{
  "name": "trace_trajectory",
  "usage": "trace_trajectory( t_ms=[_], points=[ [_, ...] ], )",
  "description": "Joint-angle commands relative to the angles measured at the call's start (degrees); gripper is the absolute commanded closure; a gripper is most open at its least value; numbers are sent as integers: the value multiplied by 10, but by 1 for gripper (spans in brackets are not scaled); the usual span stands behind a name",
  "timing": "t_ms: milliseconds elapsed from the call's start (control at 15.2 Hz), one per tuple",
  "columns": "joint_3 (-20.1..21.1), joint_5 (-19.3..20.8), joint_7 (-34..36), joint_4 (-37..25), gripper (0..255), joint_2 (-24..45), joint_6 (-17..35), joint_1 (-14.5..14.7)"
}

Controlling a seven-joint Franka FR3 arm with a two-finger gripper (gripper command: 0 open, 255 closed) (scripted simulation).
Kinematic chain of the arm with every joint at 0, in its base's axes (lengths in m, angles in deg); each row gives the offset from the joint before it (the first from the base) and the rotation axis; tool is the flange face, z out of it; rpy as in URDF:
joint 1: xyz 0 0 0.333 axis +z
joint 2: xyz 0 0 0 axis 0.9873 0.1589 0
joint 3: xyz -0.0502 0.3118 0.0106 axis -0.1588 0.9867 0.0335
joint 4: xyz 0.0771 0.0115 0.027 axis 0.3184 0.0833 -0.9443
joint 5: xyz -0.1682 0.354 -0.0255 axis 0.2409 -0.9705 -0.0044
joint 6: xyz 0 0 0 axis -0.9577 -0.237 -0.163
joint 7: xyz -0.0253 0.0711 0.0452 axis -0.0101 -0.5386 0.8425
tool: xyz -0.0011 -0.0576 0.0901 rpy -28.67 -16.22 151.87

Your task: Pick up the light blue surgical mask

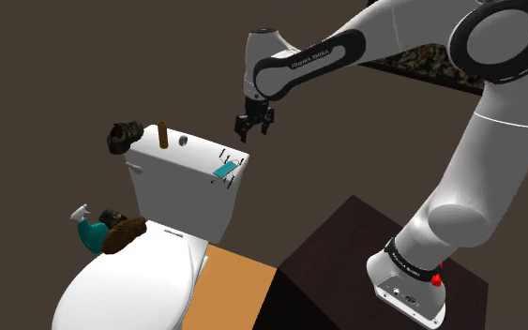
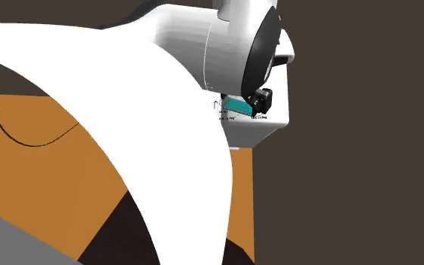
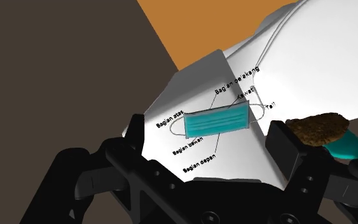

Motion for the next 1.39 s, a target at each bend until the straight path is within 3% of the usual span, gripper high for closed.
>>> trace_trajectory(
  t_ms=[0,792,1320],
  points=[
    [-2,8,10,-38,0,51,6,3],
    [-21,24,40,-316,0,336,-20,38],
    [-26,29,45,-322,0,375,13,41]
  ],
)
